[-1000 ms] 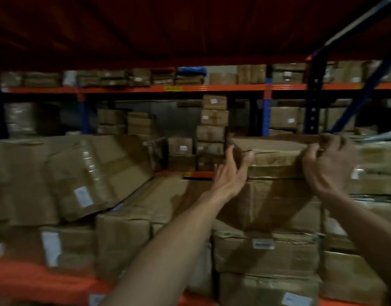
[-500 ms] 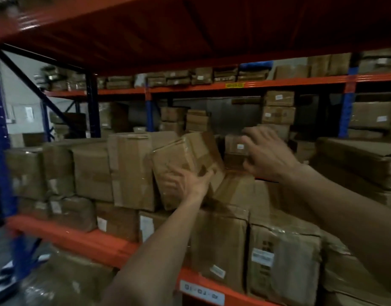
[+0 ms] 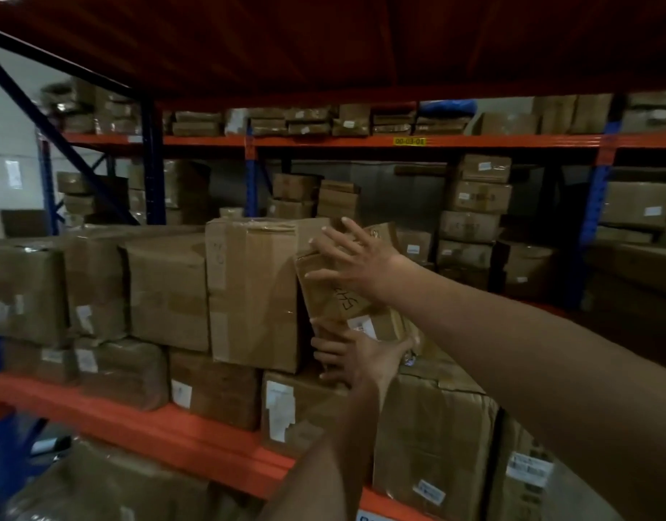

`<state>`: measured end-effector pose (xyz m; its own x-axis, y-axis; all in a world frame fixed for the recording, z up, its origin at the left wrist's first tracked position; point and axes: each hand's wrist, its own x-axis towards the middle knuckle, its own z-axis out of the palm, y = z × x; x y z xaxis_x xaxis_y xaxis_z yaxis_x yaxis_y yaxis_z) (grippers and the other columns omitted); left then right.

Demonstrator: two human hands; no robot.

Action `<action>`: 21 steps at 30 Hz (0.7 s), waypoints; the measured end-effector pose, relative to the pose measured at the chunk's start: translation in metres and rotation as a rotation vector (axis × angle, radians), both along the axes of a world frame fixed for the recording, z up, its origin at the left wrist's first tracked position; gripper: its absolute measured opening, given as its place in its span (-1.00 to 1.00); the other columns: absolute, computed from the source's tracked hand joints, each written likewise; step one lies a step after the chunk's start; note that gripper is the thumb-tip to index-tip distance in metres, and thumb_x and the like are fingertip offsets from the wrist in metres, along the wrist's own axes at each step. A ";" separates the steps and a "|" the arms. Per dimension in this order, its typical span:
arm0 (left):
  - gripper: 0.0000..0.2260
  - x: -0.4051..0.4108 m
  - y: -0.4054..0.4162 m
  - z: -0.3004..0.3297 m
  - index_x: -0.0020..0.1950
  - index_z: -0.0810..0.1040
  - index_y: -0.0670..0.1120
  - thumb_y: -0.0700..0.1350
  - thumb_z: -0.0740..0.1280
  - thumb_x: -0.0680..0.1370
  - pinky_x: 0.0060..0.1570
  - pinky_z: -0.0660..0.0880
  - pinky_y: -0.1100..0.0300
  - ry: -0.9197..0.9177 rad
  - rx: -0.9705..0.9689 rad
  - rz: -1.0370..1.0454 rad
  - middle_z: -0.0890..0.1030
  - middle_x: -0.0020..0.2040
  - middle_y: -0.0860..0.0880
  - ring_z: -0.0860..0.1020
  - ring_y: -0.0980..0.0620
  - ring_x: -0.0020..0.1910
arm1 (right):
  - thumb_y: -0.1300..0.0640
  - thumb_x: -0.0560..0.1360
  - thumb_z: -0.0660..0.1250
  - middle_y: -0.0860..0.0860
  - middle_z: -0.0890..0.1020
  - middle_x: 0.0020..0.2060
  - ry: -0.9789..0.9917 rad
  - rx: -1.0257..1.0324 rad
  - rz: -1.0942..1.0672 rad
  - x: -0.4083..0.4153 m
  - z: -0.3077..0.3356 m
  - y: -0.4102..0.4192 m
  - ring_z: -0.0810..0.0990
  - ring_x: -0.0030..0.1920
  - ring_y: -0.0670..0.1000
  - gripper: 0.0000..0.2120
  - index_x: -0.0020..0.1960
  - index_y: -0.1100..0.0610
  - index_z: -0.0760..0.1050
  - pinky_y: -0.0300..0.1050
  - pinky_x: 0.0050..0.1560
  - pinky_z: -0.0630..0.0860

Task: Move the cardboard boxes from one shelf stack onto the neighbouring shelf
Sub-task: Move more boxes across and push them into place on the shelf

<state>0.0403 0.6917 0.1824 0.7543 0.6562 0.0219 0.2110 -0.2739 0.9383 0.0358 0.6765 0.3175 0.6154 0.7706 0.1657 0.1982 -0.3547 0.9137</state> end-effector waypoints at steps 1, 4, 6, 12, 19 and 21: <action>0.54 0.003 -0.001 -0.002 0.36 -0.66 -0.09 0.31 0.59 0.01 0.44 -0.08 -0.32 -0.024 0.018 0.021 -0.25 0.52 -0.28 -0.13 -0.34 0.51 | -0.02 0.44 0.46 0.13 -0.35 0.57 0.025 0.015 -0.029 0.003 0.003 0.002 -0.37 0.54 0.25 0.10 0.57 -0.19 -0.37 0.34 0.46 -0.32; 0.56 0.007 -0.002 -0.008 0.33 -0.70 -0.09 0.28 0.61 0.00 0.42 -0.13 -0.33 -0.081 0.067 -0.017 -0.26 0.51 -0.37 -0.16 -0.39 0.50 | -0.02 0.33 0.55 0.10 -0.36 0.57 0.079 0.062 -0.069 0.010 0.015 0.002 -0.35 0.54 0.26 0.22 0.54 -0.24 -0.38 0.38 0.45 -0.28; 0.54 0.006 0.001 -0.011 0.38 -0.65 -0.10 0.31 0.60 0.03 0.41 -0.14 -0.35 -0.107 0.156 -0.050 -0.26 0.50 -0.41 -0.17 -0.42 0.50 | -0.03 0.24 0.60 0.08 -0.39 0.56 0.060 0.046 -0.072 0.012 0.020 -0.001 -0.38 0.53 0.26 0.33 0.52 -0.26 -0.43 0.40 0.43 -0.28; 0.43 0.003 0.008 0.007 0.43 -0.56 -0.14 0.39 0.52 0.16 0.41 -0.13 -0.41 -0.183 0.812 -0.173 -0.20 0.51 -0.43 -0.14 -0.44 0.49 | -0.20 0.21 0.58 0.12 -0.45 0.52 -0.079 -0.185 -0.116 0.016 0.031 -0.047 -0.46 0.49 0.27 0.38 0.51 -0.18 -0.52 0.42 0.42 -0.38; 0.28 0.015 -0.014 0.035 0.49 -0.48 -0.10 0.40 0.42 0.27 0.37 -0.21 -0.47 -0.380 1.580 -0.362 -0.31 0.47 -0.40 -0.24 -0.46 0.45 | -0.43 0.13 0.50 0.29 0.03 0.52 -0.021 0.304 -0.256 -0.014 -0.006 -0.178 0.09 0.47 0.35 0.43 0.56 0.02 -0.43 0.38 0.45 0.05; 0.31 0.018 -0.040 0.043 0.56 -0.34 -0.12 0.45 0.42 0.19 0.37 -0.18 -0.44 -0.483 1.727 -0.408 -0.23 0.51 -0.40 -0.19 -0.44 0.48 | -0.40 0.08 0.53 0.28 0.04 0.51 0.020 0.457 -0.300 -0.021 -0.024 -0.216 0.10 0.48 0.34 0.46 0.57 0.02 -0.41 0.38 0.45 0.08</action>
